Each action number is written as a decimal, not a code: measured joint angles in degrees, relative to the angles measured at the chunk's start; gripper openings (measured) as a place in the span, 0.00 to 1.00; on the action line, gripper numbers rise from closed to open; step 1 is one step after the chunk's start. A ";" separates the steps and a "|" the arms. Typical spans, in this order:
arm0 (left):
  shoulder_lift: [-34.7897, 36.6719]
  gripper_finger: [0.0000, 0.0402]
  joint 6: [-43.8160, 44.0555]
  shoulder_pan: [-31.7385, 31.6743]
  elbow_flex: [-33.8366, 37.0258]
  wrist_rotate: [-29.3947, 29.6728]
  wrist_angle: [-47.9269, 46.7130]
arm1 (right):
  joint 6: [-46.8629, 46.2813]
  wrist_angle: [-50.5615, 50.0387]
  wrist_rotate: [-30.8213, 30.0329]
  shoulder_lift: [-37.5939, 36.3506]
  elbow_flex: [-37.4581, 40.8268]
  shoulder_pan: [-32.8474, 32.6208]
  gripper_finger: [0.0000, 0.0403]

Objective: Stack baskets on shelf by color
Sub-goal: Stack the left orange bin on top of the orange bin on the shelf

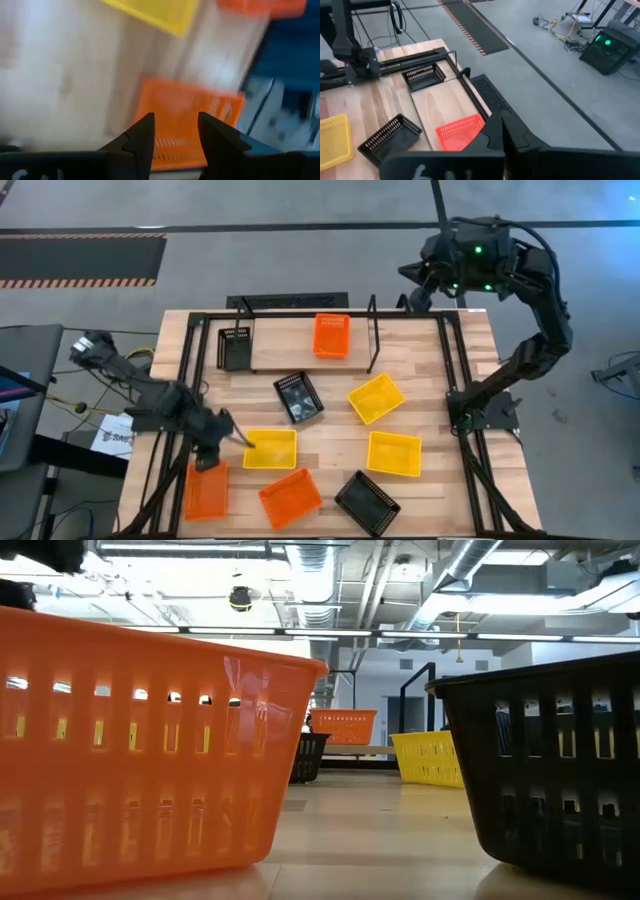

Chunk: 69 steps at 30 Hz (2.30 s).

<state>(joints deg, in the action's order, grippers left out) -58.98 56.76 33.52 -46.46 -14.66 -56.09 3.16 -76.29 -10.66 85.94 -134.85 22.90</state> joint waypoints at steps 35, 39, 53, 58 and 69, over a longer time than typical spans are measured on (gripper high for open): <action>-22.45 0.23 -7.07 6.84 -9.84 8.47 -12.99 | 3.26 -0.17 3.13 5.81 0.04 0.00 0.01; -22.45 0.23 -9.51 7.04 -9.35 7.95 -10.40 | 3.80 -0.18 3.15 5.84 0.04 0.00 0.01; -22.74 0.23 -11.33 7.11 -7.57 6.16 -8.18 | 5.05 -0.64 3.28 5.82 0.04 0.01 0.01; -22.71 0.23 -11.65 7.30 -5.15 4.43 -6.96 | 5.00 -1.29 3.30 5.82 0.04 0.00 0.01; -22.69 0.23 -7.50 6.93 1.36 4.44 1.72 | 4.81 -1.31 3.32 5.82 0.04 0.00 0.01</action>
<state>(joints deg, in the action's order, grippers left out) -81.67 49.26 40.44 -45.10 -10.22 -54.37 7.97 -77.60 -7.33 91.77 -134.80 22.90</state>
